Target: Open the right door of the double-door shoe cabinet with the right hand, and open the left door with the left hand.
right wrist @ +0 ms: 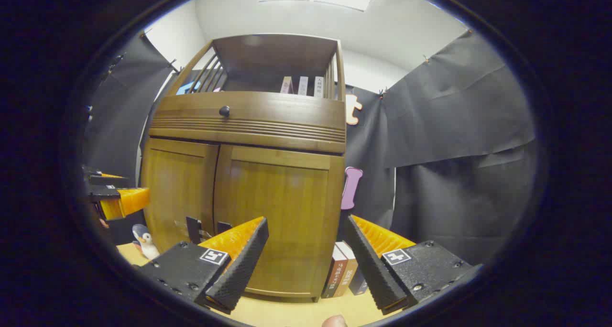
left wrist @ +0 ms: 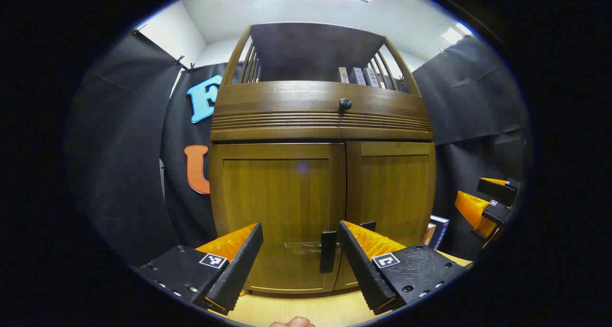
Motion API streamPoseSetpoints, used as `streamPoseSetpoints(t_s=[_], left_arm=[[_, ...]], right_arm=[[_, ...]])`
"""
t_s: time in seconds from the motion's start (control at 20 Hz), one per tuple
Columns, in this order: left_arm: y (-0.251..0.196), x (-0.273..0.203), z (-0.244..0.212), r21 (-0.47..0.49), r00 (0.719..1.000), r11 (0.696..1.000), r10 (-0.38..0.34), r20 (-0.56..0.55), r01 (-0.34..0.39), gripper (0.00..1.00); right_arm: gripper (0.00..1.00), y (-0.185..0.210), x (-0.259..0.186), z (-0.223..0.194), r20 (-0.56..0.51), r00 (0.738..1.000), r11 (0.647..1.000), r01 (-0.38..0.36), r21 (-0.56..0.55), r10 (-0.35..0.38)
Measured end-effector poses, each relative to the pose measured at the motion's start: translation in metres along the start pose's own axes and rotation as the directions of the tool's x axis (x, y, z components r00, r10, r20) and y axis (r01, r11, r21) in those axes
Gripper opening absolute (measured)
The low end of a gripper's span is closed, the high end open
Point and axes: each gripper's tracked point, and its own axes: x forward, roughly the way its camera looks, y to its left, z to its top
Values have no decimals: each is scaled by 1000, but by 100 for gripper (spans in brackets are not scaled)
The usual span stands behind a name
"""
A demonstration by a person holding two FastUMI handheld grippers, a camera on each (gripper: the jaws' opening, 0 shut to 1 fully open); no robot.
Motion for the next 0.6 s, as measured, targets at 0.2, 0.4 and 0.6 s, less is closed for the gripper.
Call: streamPoseSetpoints(t_s=[0.2,0.4,0.6], left_arm=[[2,-2,1,-46,1000,999,24,2,-24,94],[2,-4,-2,-52,999,997,52,-13,-53,95],[-12,-1,0,-24,999,999,26,-30,-26,95]], right_arm=[[100,6,9,-9,-33,998,998,-59,22,60],[100,11,19,-12,-36,995,995,-97,28,98],[100,18,19,-9,-39,990,990,-138,19,138]])
